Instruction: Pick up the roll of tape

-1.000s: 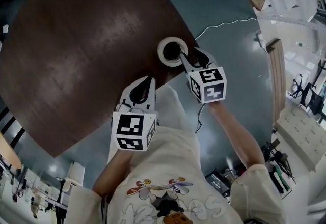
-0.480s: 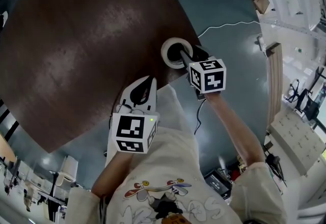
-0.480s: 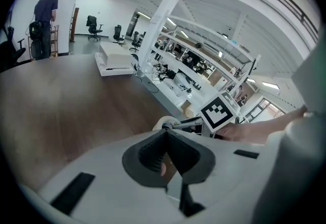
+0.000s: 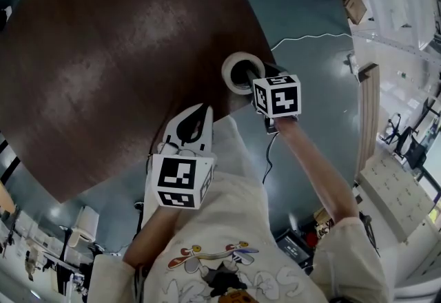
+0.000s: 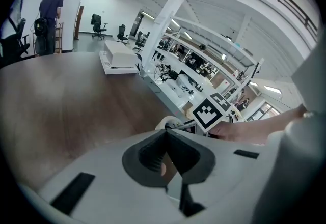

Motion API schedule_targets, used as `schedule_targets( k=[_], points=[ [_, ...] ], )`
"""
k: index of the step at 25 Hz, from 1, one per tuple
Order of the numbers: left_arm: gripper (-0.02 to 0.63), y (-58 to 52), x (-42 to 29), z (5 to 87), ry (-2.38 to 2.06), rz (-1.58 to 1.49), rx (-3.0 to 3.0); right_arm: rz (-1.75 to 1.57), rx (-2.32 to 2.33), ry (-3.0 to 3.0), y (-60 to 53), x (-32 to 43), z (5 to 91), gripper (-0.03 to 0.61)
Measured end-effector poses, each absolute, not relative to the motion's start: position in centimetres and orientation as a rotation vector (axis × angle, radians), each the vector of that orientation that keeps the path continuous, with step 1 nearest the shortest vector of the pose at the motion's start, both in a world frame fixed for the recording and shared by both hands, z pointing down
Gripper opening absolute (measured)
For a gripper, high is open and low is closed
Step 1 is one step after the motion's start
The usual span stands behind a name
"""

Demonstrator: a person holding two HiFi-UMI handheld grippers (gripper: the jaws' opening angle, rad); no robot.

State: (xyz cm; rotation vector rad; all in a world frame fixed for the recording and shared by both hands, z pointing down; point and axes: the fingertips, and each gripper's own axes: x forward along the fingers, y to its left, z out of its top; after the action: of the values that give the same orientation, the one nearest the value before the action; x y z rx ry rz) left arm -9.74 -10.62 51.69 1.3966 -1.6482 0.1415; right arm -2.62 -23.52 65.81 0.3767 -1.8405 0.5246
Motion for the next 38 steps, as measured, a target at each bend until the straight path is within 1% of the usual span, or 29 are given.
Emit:
schedule_targets(
  k=[4,15,18,29,38],
  points=[
    [0.006,-10.8,-9.8,52.1,-1.651,0.136,1.391,0.518,0.391,-1.819,-24.0,-2.6,66.6,0.146],
    [0.006,-11.1,-9.7,52.0,-1.653,0.126,1.397,0.477,0.438,-1.783,-25.0,-2.2,66.9,0.117],
    [0.006,-10.8,-9.7,51.9,-1.655,0.122,1.399,0.449,0.452,-1.777,-25.0,-2.3,66.8,0.092],
    [0.006,-10.5,-9.8,51.5,-1.666,0.115,1.404,0.345,0.474,-1.838,-25.3,-2.3,65.4,0.092],
    [0.006,-10.4,-9.2,50.6,-1.679,0.122,1.432,0.373,0.541,-1.981,-25.2,-2.6,62.3,0.092]
  ],
)
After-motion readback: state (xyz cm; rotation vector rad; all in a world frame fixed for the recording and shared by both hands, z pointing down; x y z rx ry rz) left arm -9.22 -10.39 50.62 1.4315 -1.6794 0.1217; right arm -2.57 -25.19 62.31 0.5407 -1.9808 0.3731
